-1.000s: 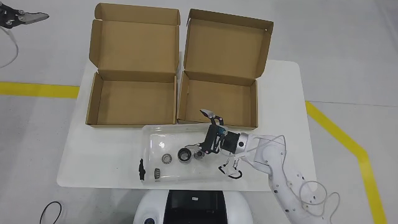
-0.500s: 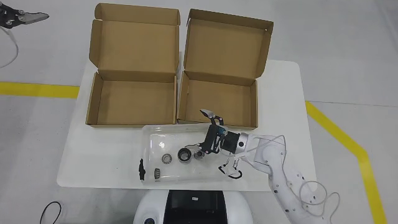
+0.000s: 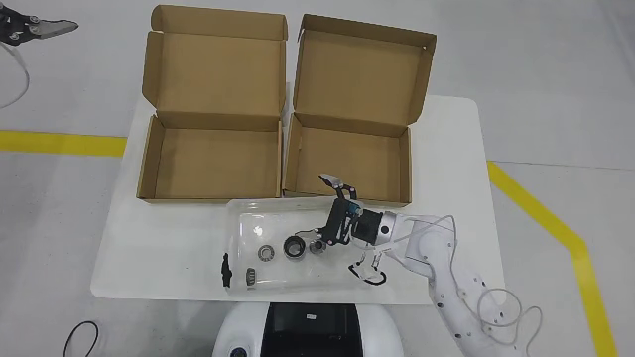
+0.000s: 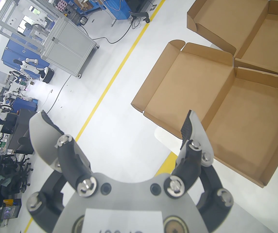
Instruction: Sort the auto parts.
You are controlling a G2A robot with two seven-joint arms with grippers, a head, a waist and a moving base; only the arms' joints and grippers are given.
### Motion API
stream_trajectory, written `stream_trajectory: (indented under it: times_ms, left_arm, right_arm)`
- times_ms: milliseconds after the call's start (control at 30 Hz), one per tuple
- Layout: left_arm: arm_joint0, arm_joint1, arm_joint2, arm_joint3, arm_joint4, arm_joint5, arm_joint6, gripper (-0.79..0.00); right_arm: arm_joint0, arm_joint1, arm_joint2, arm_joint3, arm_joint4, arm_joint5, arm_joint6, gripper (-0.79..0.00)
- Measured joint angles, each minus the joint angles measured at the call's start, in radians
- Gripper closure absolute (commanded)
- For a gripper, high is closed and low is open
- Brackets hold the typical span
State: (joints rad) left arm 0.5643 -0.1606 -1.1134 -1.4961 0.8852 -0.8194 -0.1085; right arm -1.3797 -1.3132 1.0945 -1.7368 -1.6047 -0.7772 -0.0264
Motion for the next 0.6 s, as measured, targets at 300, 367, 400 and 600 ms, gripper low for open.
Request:
stream_trajectory:
  times_ms: [300,367,400,600]
  left_arm:
    - [0.000,0.000,0.000,0.000,0.000,0.000,0.000,-0.785]
    - [0.000,0.000,0.000,0.000,0.000,0.000,0.000,-0.785]
    - [0.000,0.000,0.000,0.000,0.000,0.000,0.000,-0.785]
    - [0.000,0.000,0.000,0.000,0.000,0.000,0.000,-0.785]
  right_arm:
    - [0.000,0.000,-0.006,0.002,0.010,-0.002,0.000,-0.785]
    - [0.010,0.001,-0.011,0.015,0.029,-0.015,0.016,-0.785]
    - [0.017,0.002,-0.015,0.020,0.036,-0.024,0.028,-0.785]
    - [0.080,0.001,-0.079,0.020,0.030,-0.110,0.134,-0.785]
